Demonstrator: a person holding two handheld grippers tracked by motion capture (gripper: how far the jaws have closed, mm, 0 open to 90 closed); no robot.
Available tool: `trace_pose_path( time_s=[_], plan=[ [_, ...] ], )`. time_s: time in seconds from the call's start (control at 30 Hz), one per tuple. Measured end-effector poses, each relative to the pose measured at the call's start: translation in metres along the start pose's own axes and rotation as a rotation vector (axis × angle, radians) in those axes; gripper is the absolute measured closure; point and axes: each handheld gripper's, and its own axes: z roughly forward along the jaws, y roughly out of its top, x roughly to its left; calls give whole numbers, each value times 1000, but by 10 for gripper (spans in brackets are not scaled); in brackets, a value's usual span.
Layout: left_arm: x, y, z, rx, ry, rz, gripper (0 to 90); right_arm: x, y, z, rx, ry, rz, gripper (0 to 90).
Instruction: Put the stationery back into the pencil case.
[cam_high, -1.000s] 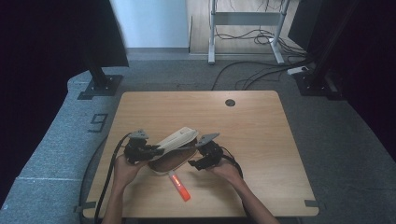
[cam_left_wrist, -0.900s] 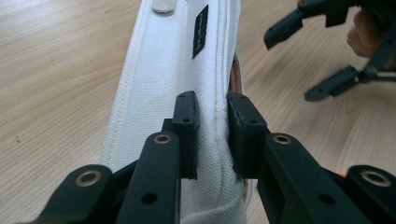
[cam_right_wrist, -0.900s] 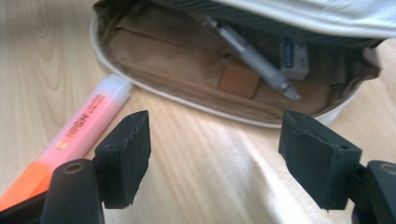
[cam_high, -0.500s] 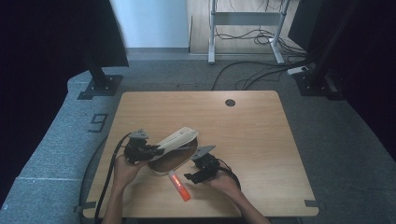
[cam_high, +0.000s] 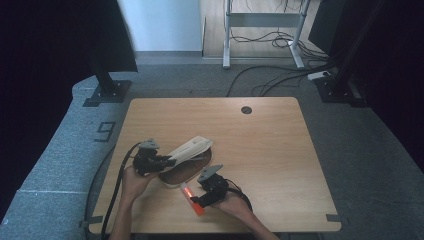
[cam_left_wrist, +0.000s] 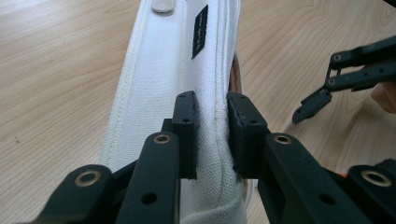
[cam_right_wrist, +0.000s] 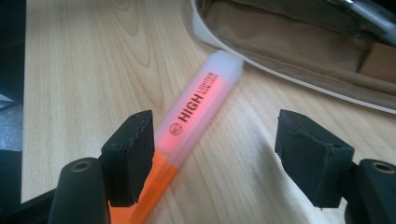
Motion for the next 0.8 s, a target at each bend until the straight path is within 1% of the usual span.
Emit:
trace_pose_path(
  time_s=[0.1,0.27,0.47,0.63,0.8],
  plan=[
    [0,0,0,0,-2,1,742,4,1,2,-1,9,-3,280],
    [0,0,0,1,-2,1,741,10,0,6,11,7,-23,284],
    [0,0,1,3,-3,2,740,14,-2,10,33,-12,-52,299],
    [0,0,1,4,-3,2,740,12,-4,7,43,-35,-65,327],
    [0,0,1,5,-2,3,740,8,-8,5,48,-41,-61,374]
  ],
)
